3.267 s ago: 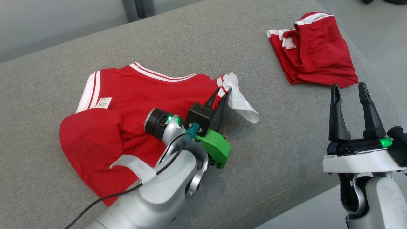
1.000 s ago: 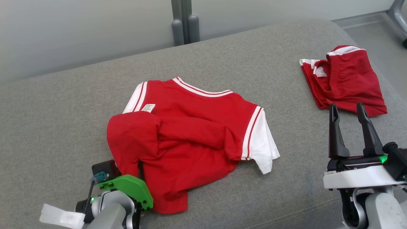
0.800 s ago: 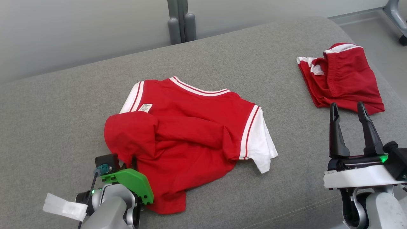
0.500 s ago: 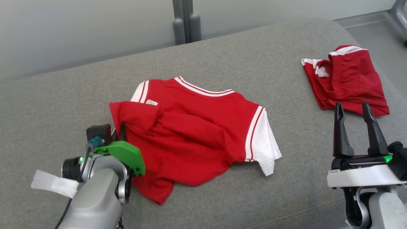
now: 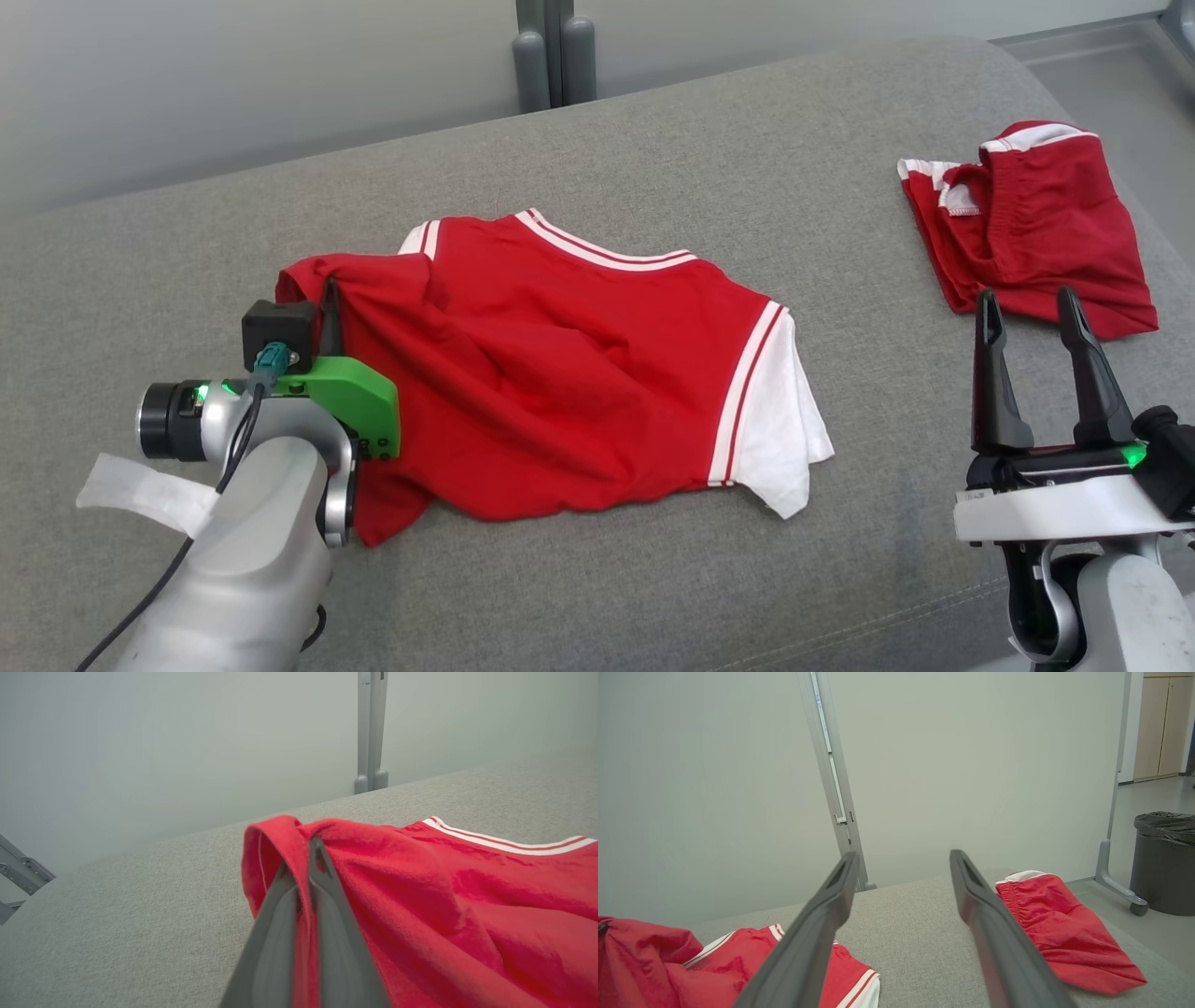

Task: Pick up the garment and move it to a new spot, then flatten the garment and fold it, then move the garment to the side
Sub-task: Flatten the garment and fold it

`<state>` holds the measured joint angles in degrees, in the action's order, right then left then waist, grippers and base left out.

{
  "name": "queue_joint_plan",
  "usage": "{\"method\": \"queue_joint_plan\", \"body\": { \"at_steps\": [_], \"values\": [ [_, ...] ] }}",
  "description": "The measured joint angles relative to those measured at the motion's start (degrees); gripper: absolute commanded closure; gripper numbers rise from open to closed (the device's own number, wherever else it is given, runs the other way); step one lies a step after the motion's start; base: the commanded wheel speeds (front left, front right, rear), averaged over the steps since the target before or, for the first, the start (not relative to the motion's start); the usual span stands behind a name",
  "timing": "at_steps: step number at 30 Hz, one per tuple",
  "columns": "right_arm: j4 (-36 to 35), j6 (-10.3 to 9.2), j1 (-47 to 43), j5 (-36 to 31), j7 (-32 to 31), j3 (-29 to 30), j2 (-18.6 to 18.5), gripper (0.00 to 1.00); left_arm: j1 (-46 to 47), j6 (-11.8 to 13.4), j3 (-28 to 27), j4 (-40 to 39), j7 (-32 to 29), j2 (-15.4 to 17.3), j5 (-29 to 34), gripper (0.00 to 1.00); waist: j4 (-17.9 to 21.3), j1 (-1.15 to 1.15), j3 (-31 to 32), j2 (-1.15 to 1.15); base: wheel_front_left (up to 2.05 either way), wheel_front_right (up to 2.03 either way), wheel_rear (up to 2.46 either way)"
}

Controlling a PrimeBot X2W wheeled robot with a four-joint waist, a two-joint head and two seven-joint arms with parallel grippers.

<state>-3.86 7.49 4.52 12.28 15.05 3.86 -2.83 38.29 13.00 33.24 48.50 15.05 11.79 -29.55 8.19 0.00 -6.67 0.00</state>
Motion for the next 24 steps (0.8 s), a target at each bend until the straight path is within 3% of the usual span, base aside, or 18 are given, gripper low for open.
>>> {"method": "queue_joint_plan", "body": {
  "at_steps": [7,8,9,10,16,24],
  "values": [
    [0.2,0.00,1.5,0.0,0.0,-0.8,0.0,0.00,4.5,0.1,-1.3,2.8,0.0,-1.0,2.4,1.00,1.0,0.00,-1.7,0.00,0.00,0.00,0.00],
    [0.3,0.00,1.7,0.0,0.0,-0.9,0.0,0.00,4.7,0.4,-1.6,2.7,0.0,-1.4,3.0,0.59,1.1,0.00,-2.1,0.00,0.00,0.00,0.00],
    [0.4,0.00,1.8,0.0,0.0,-1.0,0.0,0.00,4.7,0.6,-1.8,2.7,0.1,-1.8,3.5,0.04,1.2,0.00,-2.4,0.00,0.00,0.00,0.00],
    [0.5,0.00,1.9,0.0,0.0,-1.1,0.0,0.00,4.6,0.6,-2.1,3.1,0.1,-2.2,3.7,0.00,1.4,0.00,-2.7,0.00,0.00,0.00,0.00],
    [1.2,0.00,2.3,0.0,0.0,-1.0,0.0,0.00,2.7,-0.2,-5.6,4.0,0.1,-2.7,4.2,0.00,1.8,0.00,-3.7,0.00,0.00,0.00,0.00],
    [1.5,0.00,2.1,-0.3,0.0,-0.2,0.0,0.00,-1.1,-1.9,-10.4,-1.3,0.1,-1.8,5.0,0.00,0.8,0.00,-2.5,0.00,0.00,0.00,0.00]
  ]
}}
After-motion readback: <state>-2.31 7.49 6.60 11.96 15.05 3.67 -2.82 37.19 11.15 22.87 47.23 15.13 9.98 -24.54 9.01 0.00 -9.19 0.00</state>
